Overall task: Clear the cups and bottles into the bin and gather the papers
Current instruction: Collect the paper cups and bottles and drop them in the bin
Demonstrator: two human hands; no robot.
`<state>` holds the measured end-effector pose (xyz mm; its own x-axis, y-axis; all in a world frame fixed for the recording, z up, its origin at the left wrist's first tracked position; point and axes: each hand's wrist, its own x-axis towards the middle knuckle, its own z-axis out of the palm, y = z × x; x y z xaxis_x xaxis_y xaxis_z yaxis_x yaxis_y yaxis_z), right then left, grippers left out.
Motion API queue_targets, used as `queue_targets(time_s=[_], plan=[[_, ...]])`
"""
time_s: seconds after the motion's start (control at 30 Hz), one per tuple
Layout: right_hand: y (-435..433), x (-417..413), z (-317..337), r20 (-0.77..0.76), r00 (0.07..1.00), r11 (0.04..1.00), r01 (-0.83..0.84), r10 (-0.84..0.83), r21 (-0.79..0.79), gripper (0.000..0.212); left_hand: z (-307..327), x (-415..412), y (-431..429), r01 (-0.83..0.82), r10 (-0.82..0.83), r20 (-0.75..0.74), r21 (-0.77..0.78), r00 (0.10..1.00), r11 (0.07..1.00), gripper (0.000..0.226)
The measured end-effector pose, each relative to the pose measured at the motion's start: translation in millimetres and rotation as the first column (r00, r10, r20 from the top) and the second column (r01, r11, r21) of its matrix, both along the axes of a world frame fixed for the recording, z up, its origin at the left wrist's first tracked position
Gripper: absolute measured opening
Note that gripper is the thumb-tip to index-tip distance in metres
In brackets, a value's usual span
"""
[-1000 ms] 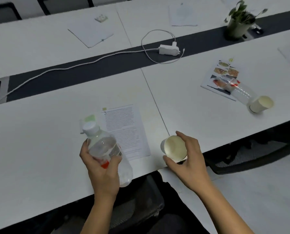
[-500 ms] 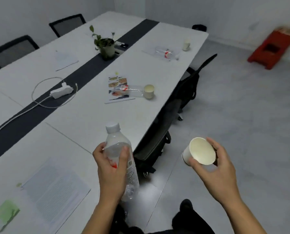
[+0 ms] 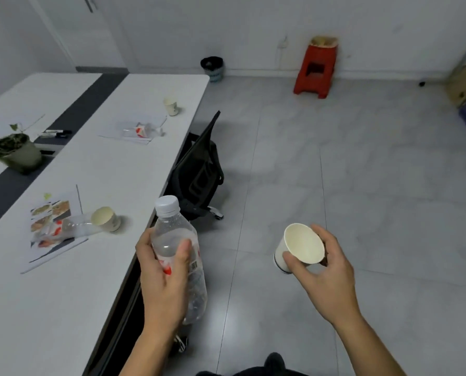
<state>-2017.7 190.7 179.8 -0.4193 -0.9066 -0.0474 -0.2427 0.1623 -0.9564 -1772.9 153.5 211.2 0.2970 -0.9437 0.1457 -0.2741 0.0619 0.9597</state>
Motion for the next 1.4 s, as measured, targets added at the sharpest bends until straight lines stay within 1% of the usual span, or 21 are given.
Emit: queue_targets(time_s=[0.13,0.23,0.33,0.43,0.53,0.6,0.73,0.83,0.97,1.07,1.2,1.3,1.4], plan=[[-63,-38,3,-0.030,0.999,0.999,-0.039,0.039,0.013,0.070,3,-34,-55,-0.026,0.027,0.015,-0.015,1.000,1.000,0.038],[-124,-58,-6,-0.062,0.995,0.996,-0.080,0.082,0.024,0.072,-12,-50,-105,-0.060,0.060,0.023,0.001,0.998,0.998,0.041],[-192,-77,-24,-0.112,0.986,0.992,-0.117,0.122,0.046,0.072,-39,-68,-167,-0.082,0.083,-0.008,0.018,0.997,0.996,0.039],[-271,-100,-34,-0.149,0.980,0.991,-0.124,0.131,0.056,0.073,-54,-92,-246,-0.070,0.071,-0.049,0.021,0.996,0.997,0.043],[-349,-131,-23,-0.148,0.985,0.994,-0.086,0.094,0.063,0.075,-45,-119,-336,-0.045,0.048,-0.094,0.037,0.994,0.998,0.038],[-401,-152,-9,-0.150,0.987,0.998,-0.058,0.063,0.037,0.076,-30,-140,-400,-0.024,0.025,-0.070,0.014,0.997,1.000,0.037],[-493,-197,4,-0.145,0.989,0.999,0.028,-0.025,0.020,0.074,-9,-186,-518,0.067,-0.068,-0.051,-0.008,0.996,0.998,0.042],[-558,-231,-7,-0.123,0.987,0.995,0.103,-0.102,0.005,0.072,-13,-222,-598,0.129,-0.129,-0.054,-0.003,0.990,0.992,0.048],[-668,-286,-33,-0.080,0.986,0.989,0.147,-0.148,-0.016,0.072,-27,-285,-705,0.170,-0.170,-0.016,-0.031,0.985,0.985,0.040],[-757,-324,-36,-0.053,0.989,0.991,0.136,-0.136,-0.003,0.072,-28,-326,-779,0.190,-0.189,-0.027,0.011,0.982,0.982,0.037],[-883,-358,-11,-0.065,0.997,0.999,0.040,-0.042,-0.021,0.074,-9,-351,-875,0.102,-0.102,-0.019,0.009,0.995,0.995,0.057],[-971,-365,7,-0.090,0.993,0.997,-0.075,0.072,-0.026,0.081,-3,-354,-937,-0.018,0.019,-0.040,0.019,0.999,1.000,0.061],[-1053,-364,2,-0.125,0.978,0.986,-0.169,0.166,-0.007,0.076,-14,-352,-1000,-0.132,0.133,-0.053,0.023,0.990,0.991,0.060]])
